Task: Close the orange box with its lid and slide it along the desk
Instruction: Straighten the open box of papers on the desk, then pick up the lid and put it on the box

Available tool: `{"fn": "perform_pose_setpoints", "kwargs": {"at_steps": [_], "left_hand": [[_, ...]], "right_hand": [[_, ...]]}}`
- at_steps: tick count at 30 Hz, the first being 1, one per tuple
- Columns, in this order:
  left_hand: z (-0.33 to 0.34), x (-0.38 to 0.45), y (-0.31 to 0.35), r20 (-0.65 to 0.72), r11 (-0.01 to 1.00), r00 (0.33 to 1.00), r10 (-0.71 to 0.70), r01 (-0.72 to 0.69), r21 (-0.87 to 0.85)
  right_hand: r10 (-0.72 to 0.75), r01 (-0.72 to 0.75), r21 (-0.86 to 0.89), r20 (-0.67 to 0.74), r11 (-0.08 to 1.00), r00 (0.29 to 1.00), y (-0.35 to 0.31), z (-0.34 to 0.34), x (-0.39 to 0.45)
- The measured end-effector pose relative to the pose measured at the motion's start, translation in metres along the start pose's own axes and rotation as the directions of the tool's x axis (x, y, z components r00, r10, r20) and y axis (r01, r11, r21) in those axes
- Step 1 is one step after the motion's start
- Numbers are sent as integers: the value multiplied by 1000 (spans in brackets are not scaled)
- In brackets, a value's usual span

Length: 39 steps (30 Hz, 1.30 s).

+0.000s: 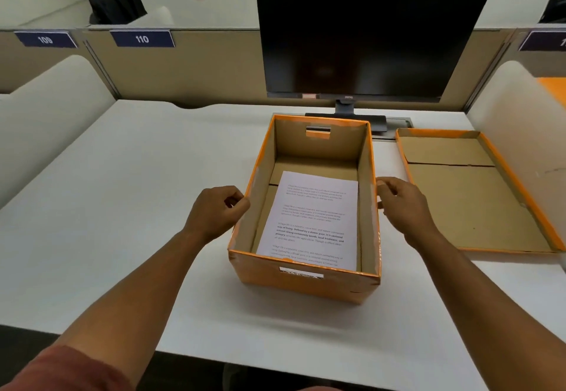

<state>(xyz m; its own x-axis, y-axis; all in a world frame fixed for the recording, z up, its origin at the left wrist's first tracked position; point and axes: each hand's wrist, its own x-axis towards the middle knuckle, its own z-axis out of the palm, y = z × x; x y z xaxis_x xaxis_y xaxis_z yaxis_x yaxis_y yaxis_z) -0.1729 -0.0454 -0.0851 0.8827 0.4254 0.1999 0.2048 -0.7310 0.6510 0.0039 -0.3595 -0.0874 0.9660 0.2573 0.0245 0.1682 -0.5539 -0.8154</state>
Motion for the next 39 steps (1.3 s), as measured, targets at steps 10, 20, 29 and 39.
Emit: {"fn": "perform_pose_setpoints", "kwargs": {"at_steps": [10, 20, 29, 39], "left_hand": [[2, 31, 29, -191, 996, 981, 25, -8, 93], [28, 42, 73, -89, 966, 972, 216, -200, 166], [37, 43, 79, -55, 964, 965, 257, -252, 85], [18, 27, 98, -52, 954, 957, 286, -289, -75]], "right_hand": [[49, -104, -508, -120, 855, 992, 74, -25, -10], [116, -150, -758, -99, 635, 988, 98, -37, -25], [-71, -155, -610, -329, 777, 942, 67, -53, -43], [-171, -109, -473, -511, 874, 842, -11, -91, -72]]}}
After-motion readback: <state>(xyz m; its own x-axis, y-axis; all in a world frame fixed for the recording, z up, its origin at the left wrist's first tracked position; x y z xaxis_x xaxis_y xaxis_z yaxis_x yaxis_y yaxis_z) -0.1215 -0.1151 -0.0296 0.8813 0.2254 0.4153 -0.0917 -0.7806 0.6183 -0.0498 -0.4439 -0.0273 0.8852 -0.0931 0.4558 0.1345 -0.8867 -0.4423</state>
